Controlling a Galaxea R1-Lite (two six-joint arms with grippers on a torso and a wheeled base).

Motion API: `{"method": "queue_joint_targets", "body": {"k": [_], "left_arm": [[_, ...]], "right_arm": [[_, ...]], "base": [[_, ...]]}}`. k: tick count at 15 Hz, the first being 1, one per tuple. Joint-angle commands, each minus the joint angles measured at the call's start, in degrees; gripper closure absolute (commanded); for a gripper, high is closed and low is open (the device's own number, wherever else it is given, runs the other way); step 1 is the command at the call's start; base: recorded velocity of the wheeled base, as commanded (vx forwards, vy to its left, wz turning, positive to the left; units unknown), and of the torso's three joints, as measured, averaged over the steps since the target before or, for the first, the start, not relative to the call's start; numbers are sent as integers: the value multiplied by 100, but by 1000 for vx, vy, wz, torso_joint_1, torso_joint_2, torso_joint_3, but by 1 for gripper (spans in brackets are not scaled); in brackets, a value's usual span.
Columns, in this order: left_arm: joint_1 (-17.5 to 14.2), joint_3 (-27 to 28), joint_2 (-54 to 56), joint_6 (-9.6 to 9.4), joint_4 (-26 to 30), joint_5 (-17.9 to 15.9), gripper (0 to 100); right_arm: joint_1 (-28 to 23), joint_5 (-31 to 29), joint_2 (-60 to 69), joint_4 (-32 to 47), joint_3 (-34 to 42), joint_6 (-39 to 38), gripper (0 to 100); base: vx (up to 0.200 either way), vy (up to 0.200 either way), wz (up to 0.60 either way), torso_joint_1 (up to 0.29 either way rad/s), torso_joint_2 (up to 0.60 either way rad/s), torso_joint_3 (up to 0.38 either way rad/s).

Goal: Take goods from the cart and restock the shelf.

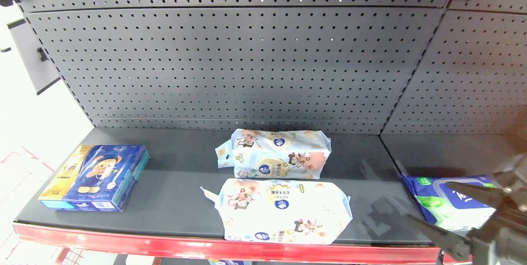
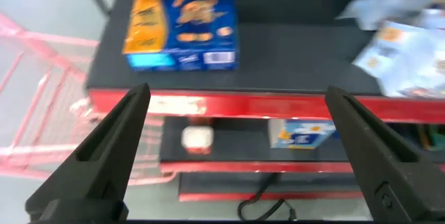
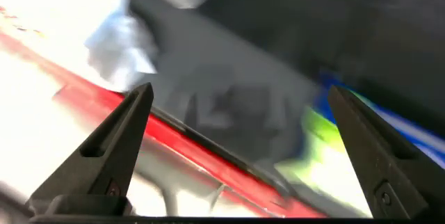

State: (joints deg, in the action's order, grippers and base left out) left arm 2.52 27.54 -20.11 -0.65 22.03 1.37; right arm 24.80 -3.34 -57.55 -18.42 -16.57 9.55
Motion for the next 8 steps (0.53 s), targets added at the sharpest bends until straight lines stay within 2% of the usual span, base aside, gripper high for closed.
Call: {"method": "queue_joint_targets", "body": {"k": [1, 2, 3, 6, 7, 8], "left_arm": [[354, -205, 676, -14, -85, -198, 0], [345, -214, 676, 38, -129, -189, 0], [345, -381, 860, 223, -208, -216, 0], [372, -1058, 1396, 240, -278, -145, 0], [345, -1233, 1502, 258, -278, -57, 0], [345, -1392, 1598, 249, -296, 39, 0]], "right_arm": [[-862, -896, 2784, 981, 558, 3, 0], [-1012, -932, 3039, 1253, 497, 3, 0], [-1460, -967, 3619, 2044, 303, 3, 0], [-2857, -984, 4208, 3116, -31, -5, 0], [-3271, -967, 4305, 3169, 4, -5, 0], [-3420, -932, 4463, 3178, 101, -5, 0]], "base": [[0, 0, 0, 0, 0, 0], [0, 0, 0, 0, 0, 0], [0, 0, 0, 0, 0, 0], [0, 0, 0, 0, 0, 0], [0, 0, 0, 0, 0, 0], [0, 0, 0, 0, 0, 0]]}}
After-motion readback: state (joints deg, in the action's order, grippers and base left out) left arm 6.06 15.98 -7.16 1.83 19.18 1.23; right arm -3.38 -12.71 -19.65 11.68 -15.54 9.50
